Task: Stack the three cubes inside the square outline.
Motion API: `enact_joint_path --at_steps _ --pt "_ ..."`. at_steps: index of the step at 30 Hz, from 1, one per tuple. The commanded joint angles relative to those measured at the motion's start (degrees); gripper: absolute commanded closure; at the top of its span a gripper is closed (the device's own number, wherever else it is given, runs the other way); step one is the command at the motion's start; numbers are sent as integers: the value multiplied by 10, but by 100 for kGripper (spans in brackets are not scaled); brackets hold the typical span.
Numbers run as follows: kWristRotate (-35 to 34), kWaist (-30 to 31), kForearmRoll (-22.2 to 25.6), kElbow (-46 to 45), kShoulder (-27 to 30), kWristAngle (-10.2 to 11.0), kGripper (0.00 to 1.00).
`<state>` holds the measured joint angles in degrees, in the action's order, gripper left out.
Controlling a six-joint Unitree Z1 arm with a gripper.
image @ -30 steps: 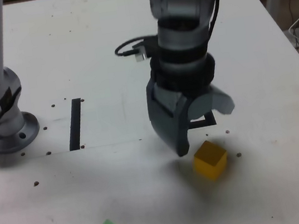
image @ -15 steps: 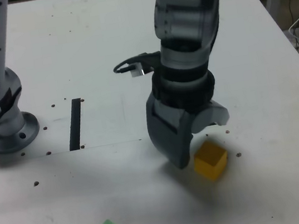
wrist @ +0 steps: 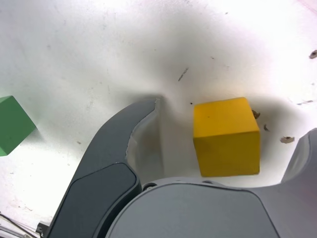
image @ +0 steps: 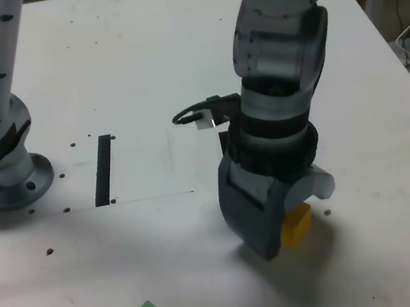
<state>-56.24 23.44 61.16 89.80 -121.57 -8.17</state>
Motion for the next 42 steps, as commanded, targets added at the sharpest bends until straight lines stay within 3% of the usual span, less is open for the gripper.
enact_joint_path --at_steps 1,9,19,28,42 --pt "-1 0 -9 -5 -6 -6 13" --pt "-2 0 -29 -14 -9 -15 32" --pt "-2 0 -37 -29 -3 4 55" --pt "-2 0 -54 -44 7 34 61" --pt "19 10 -25 -63 64 44 65"
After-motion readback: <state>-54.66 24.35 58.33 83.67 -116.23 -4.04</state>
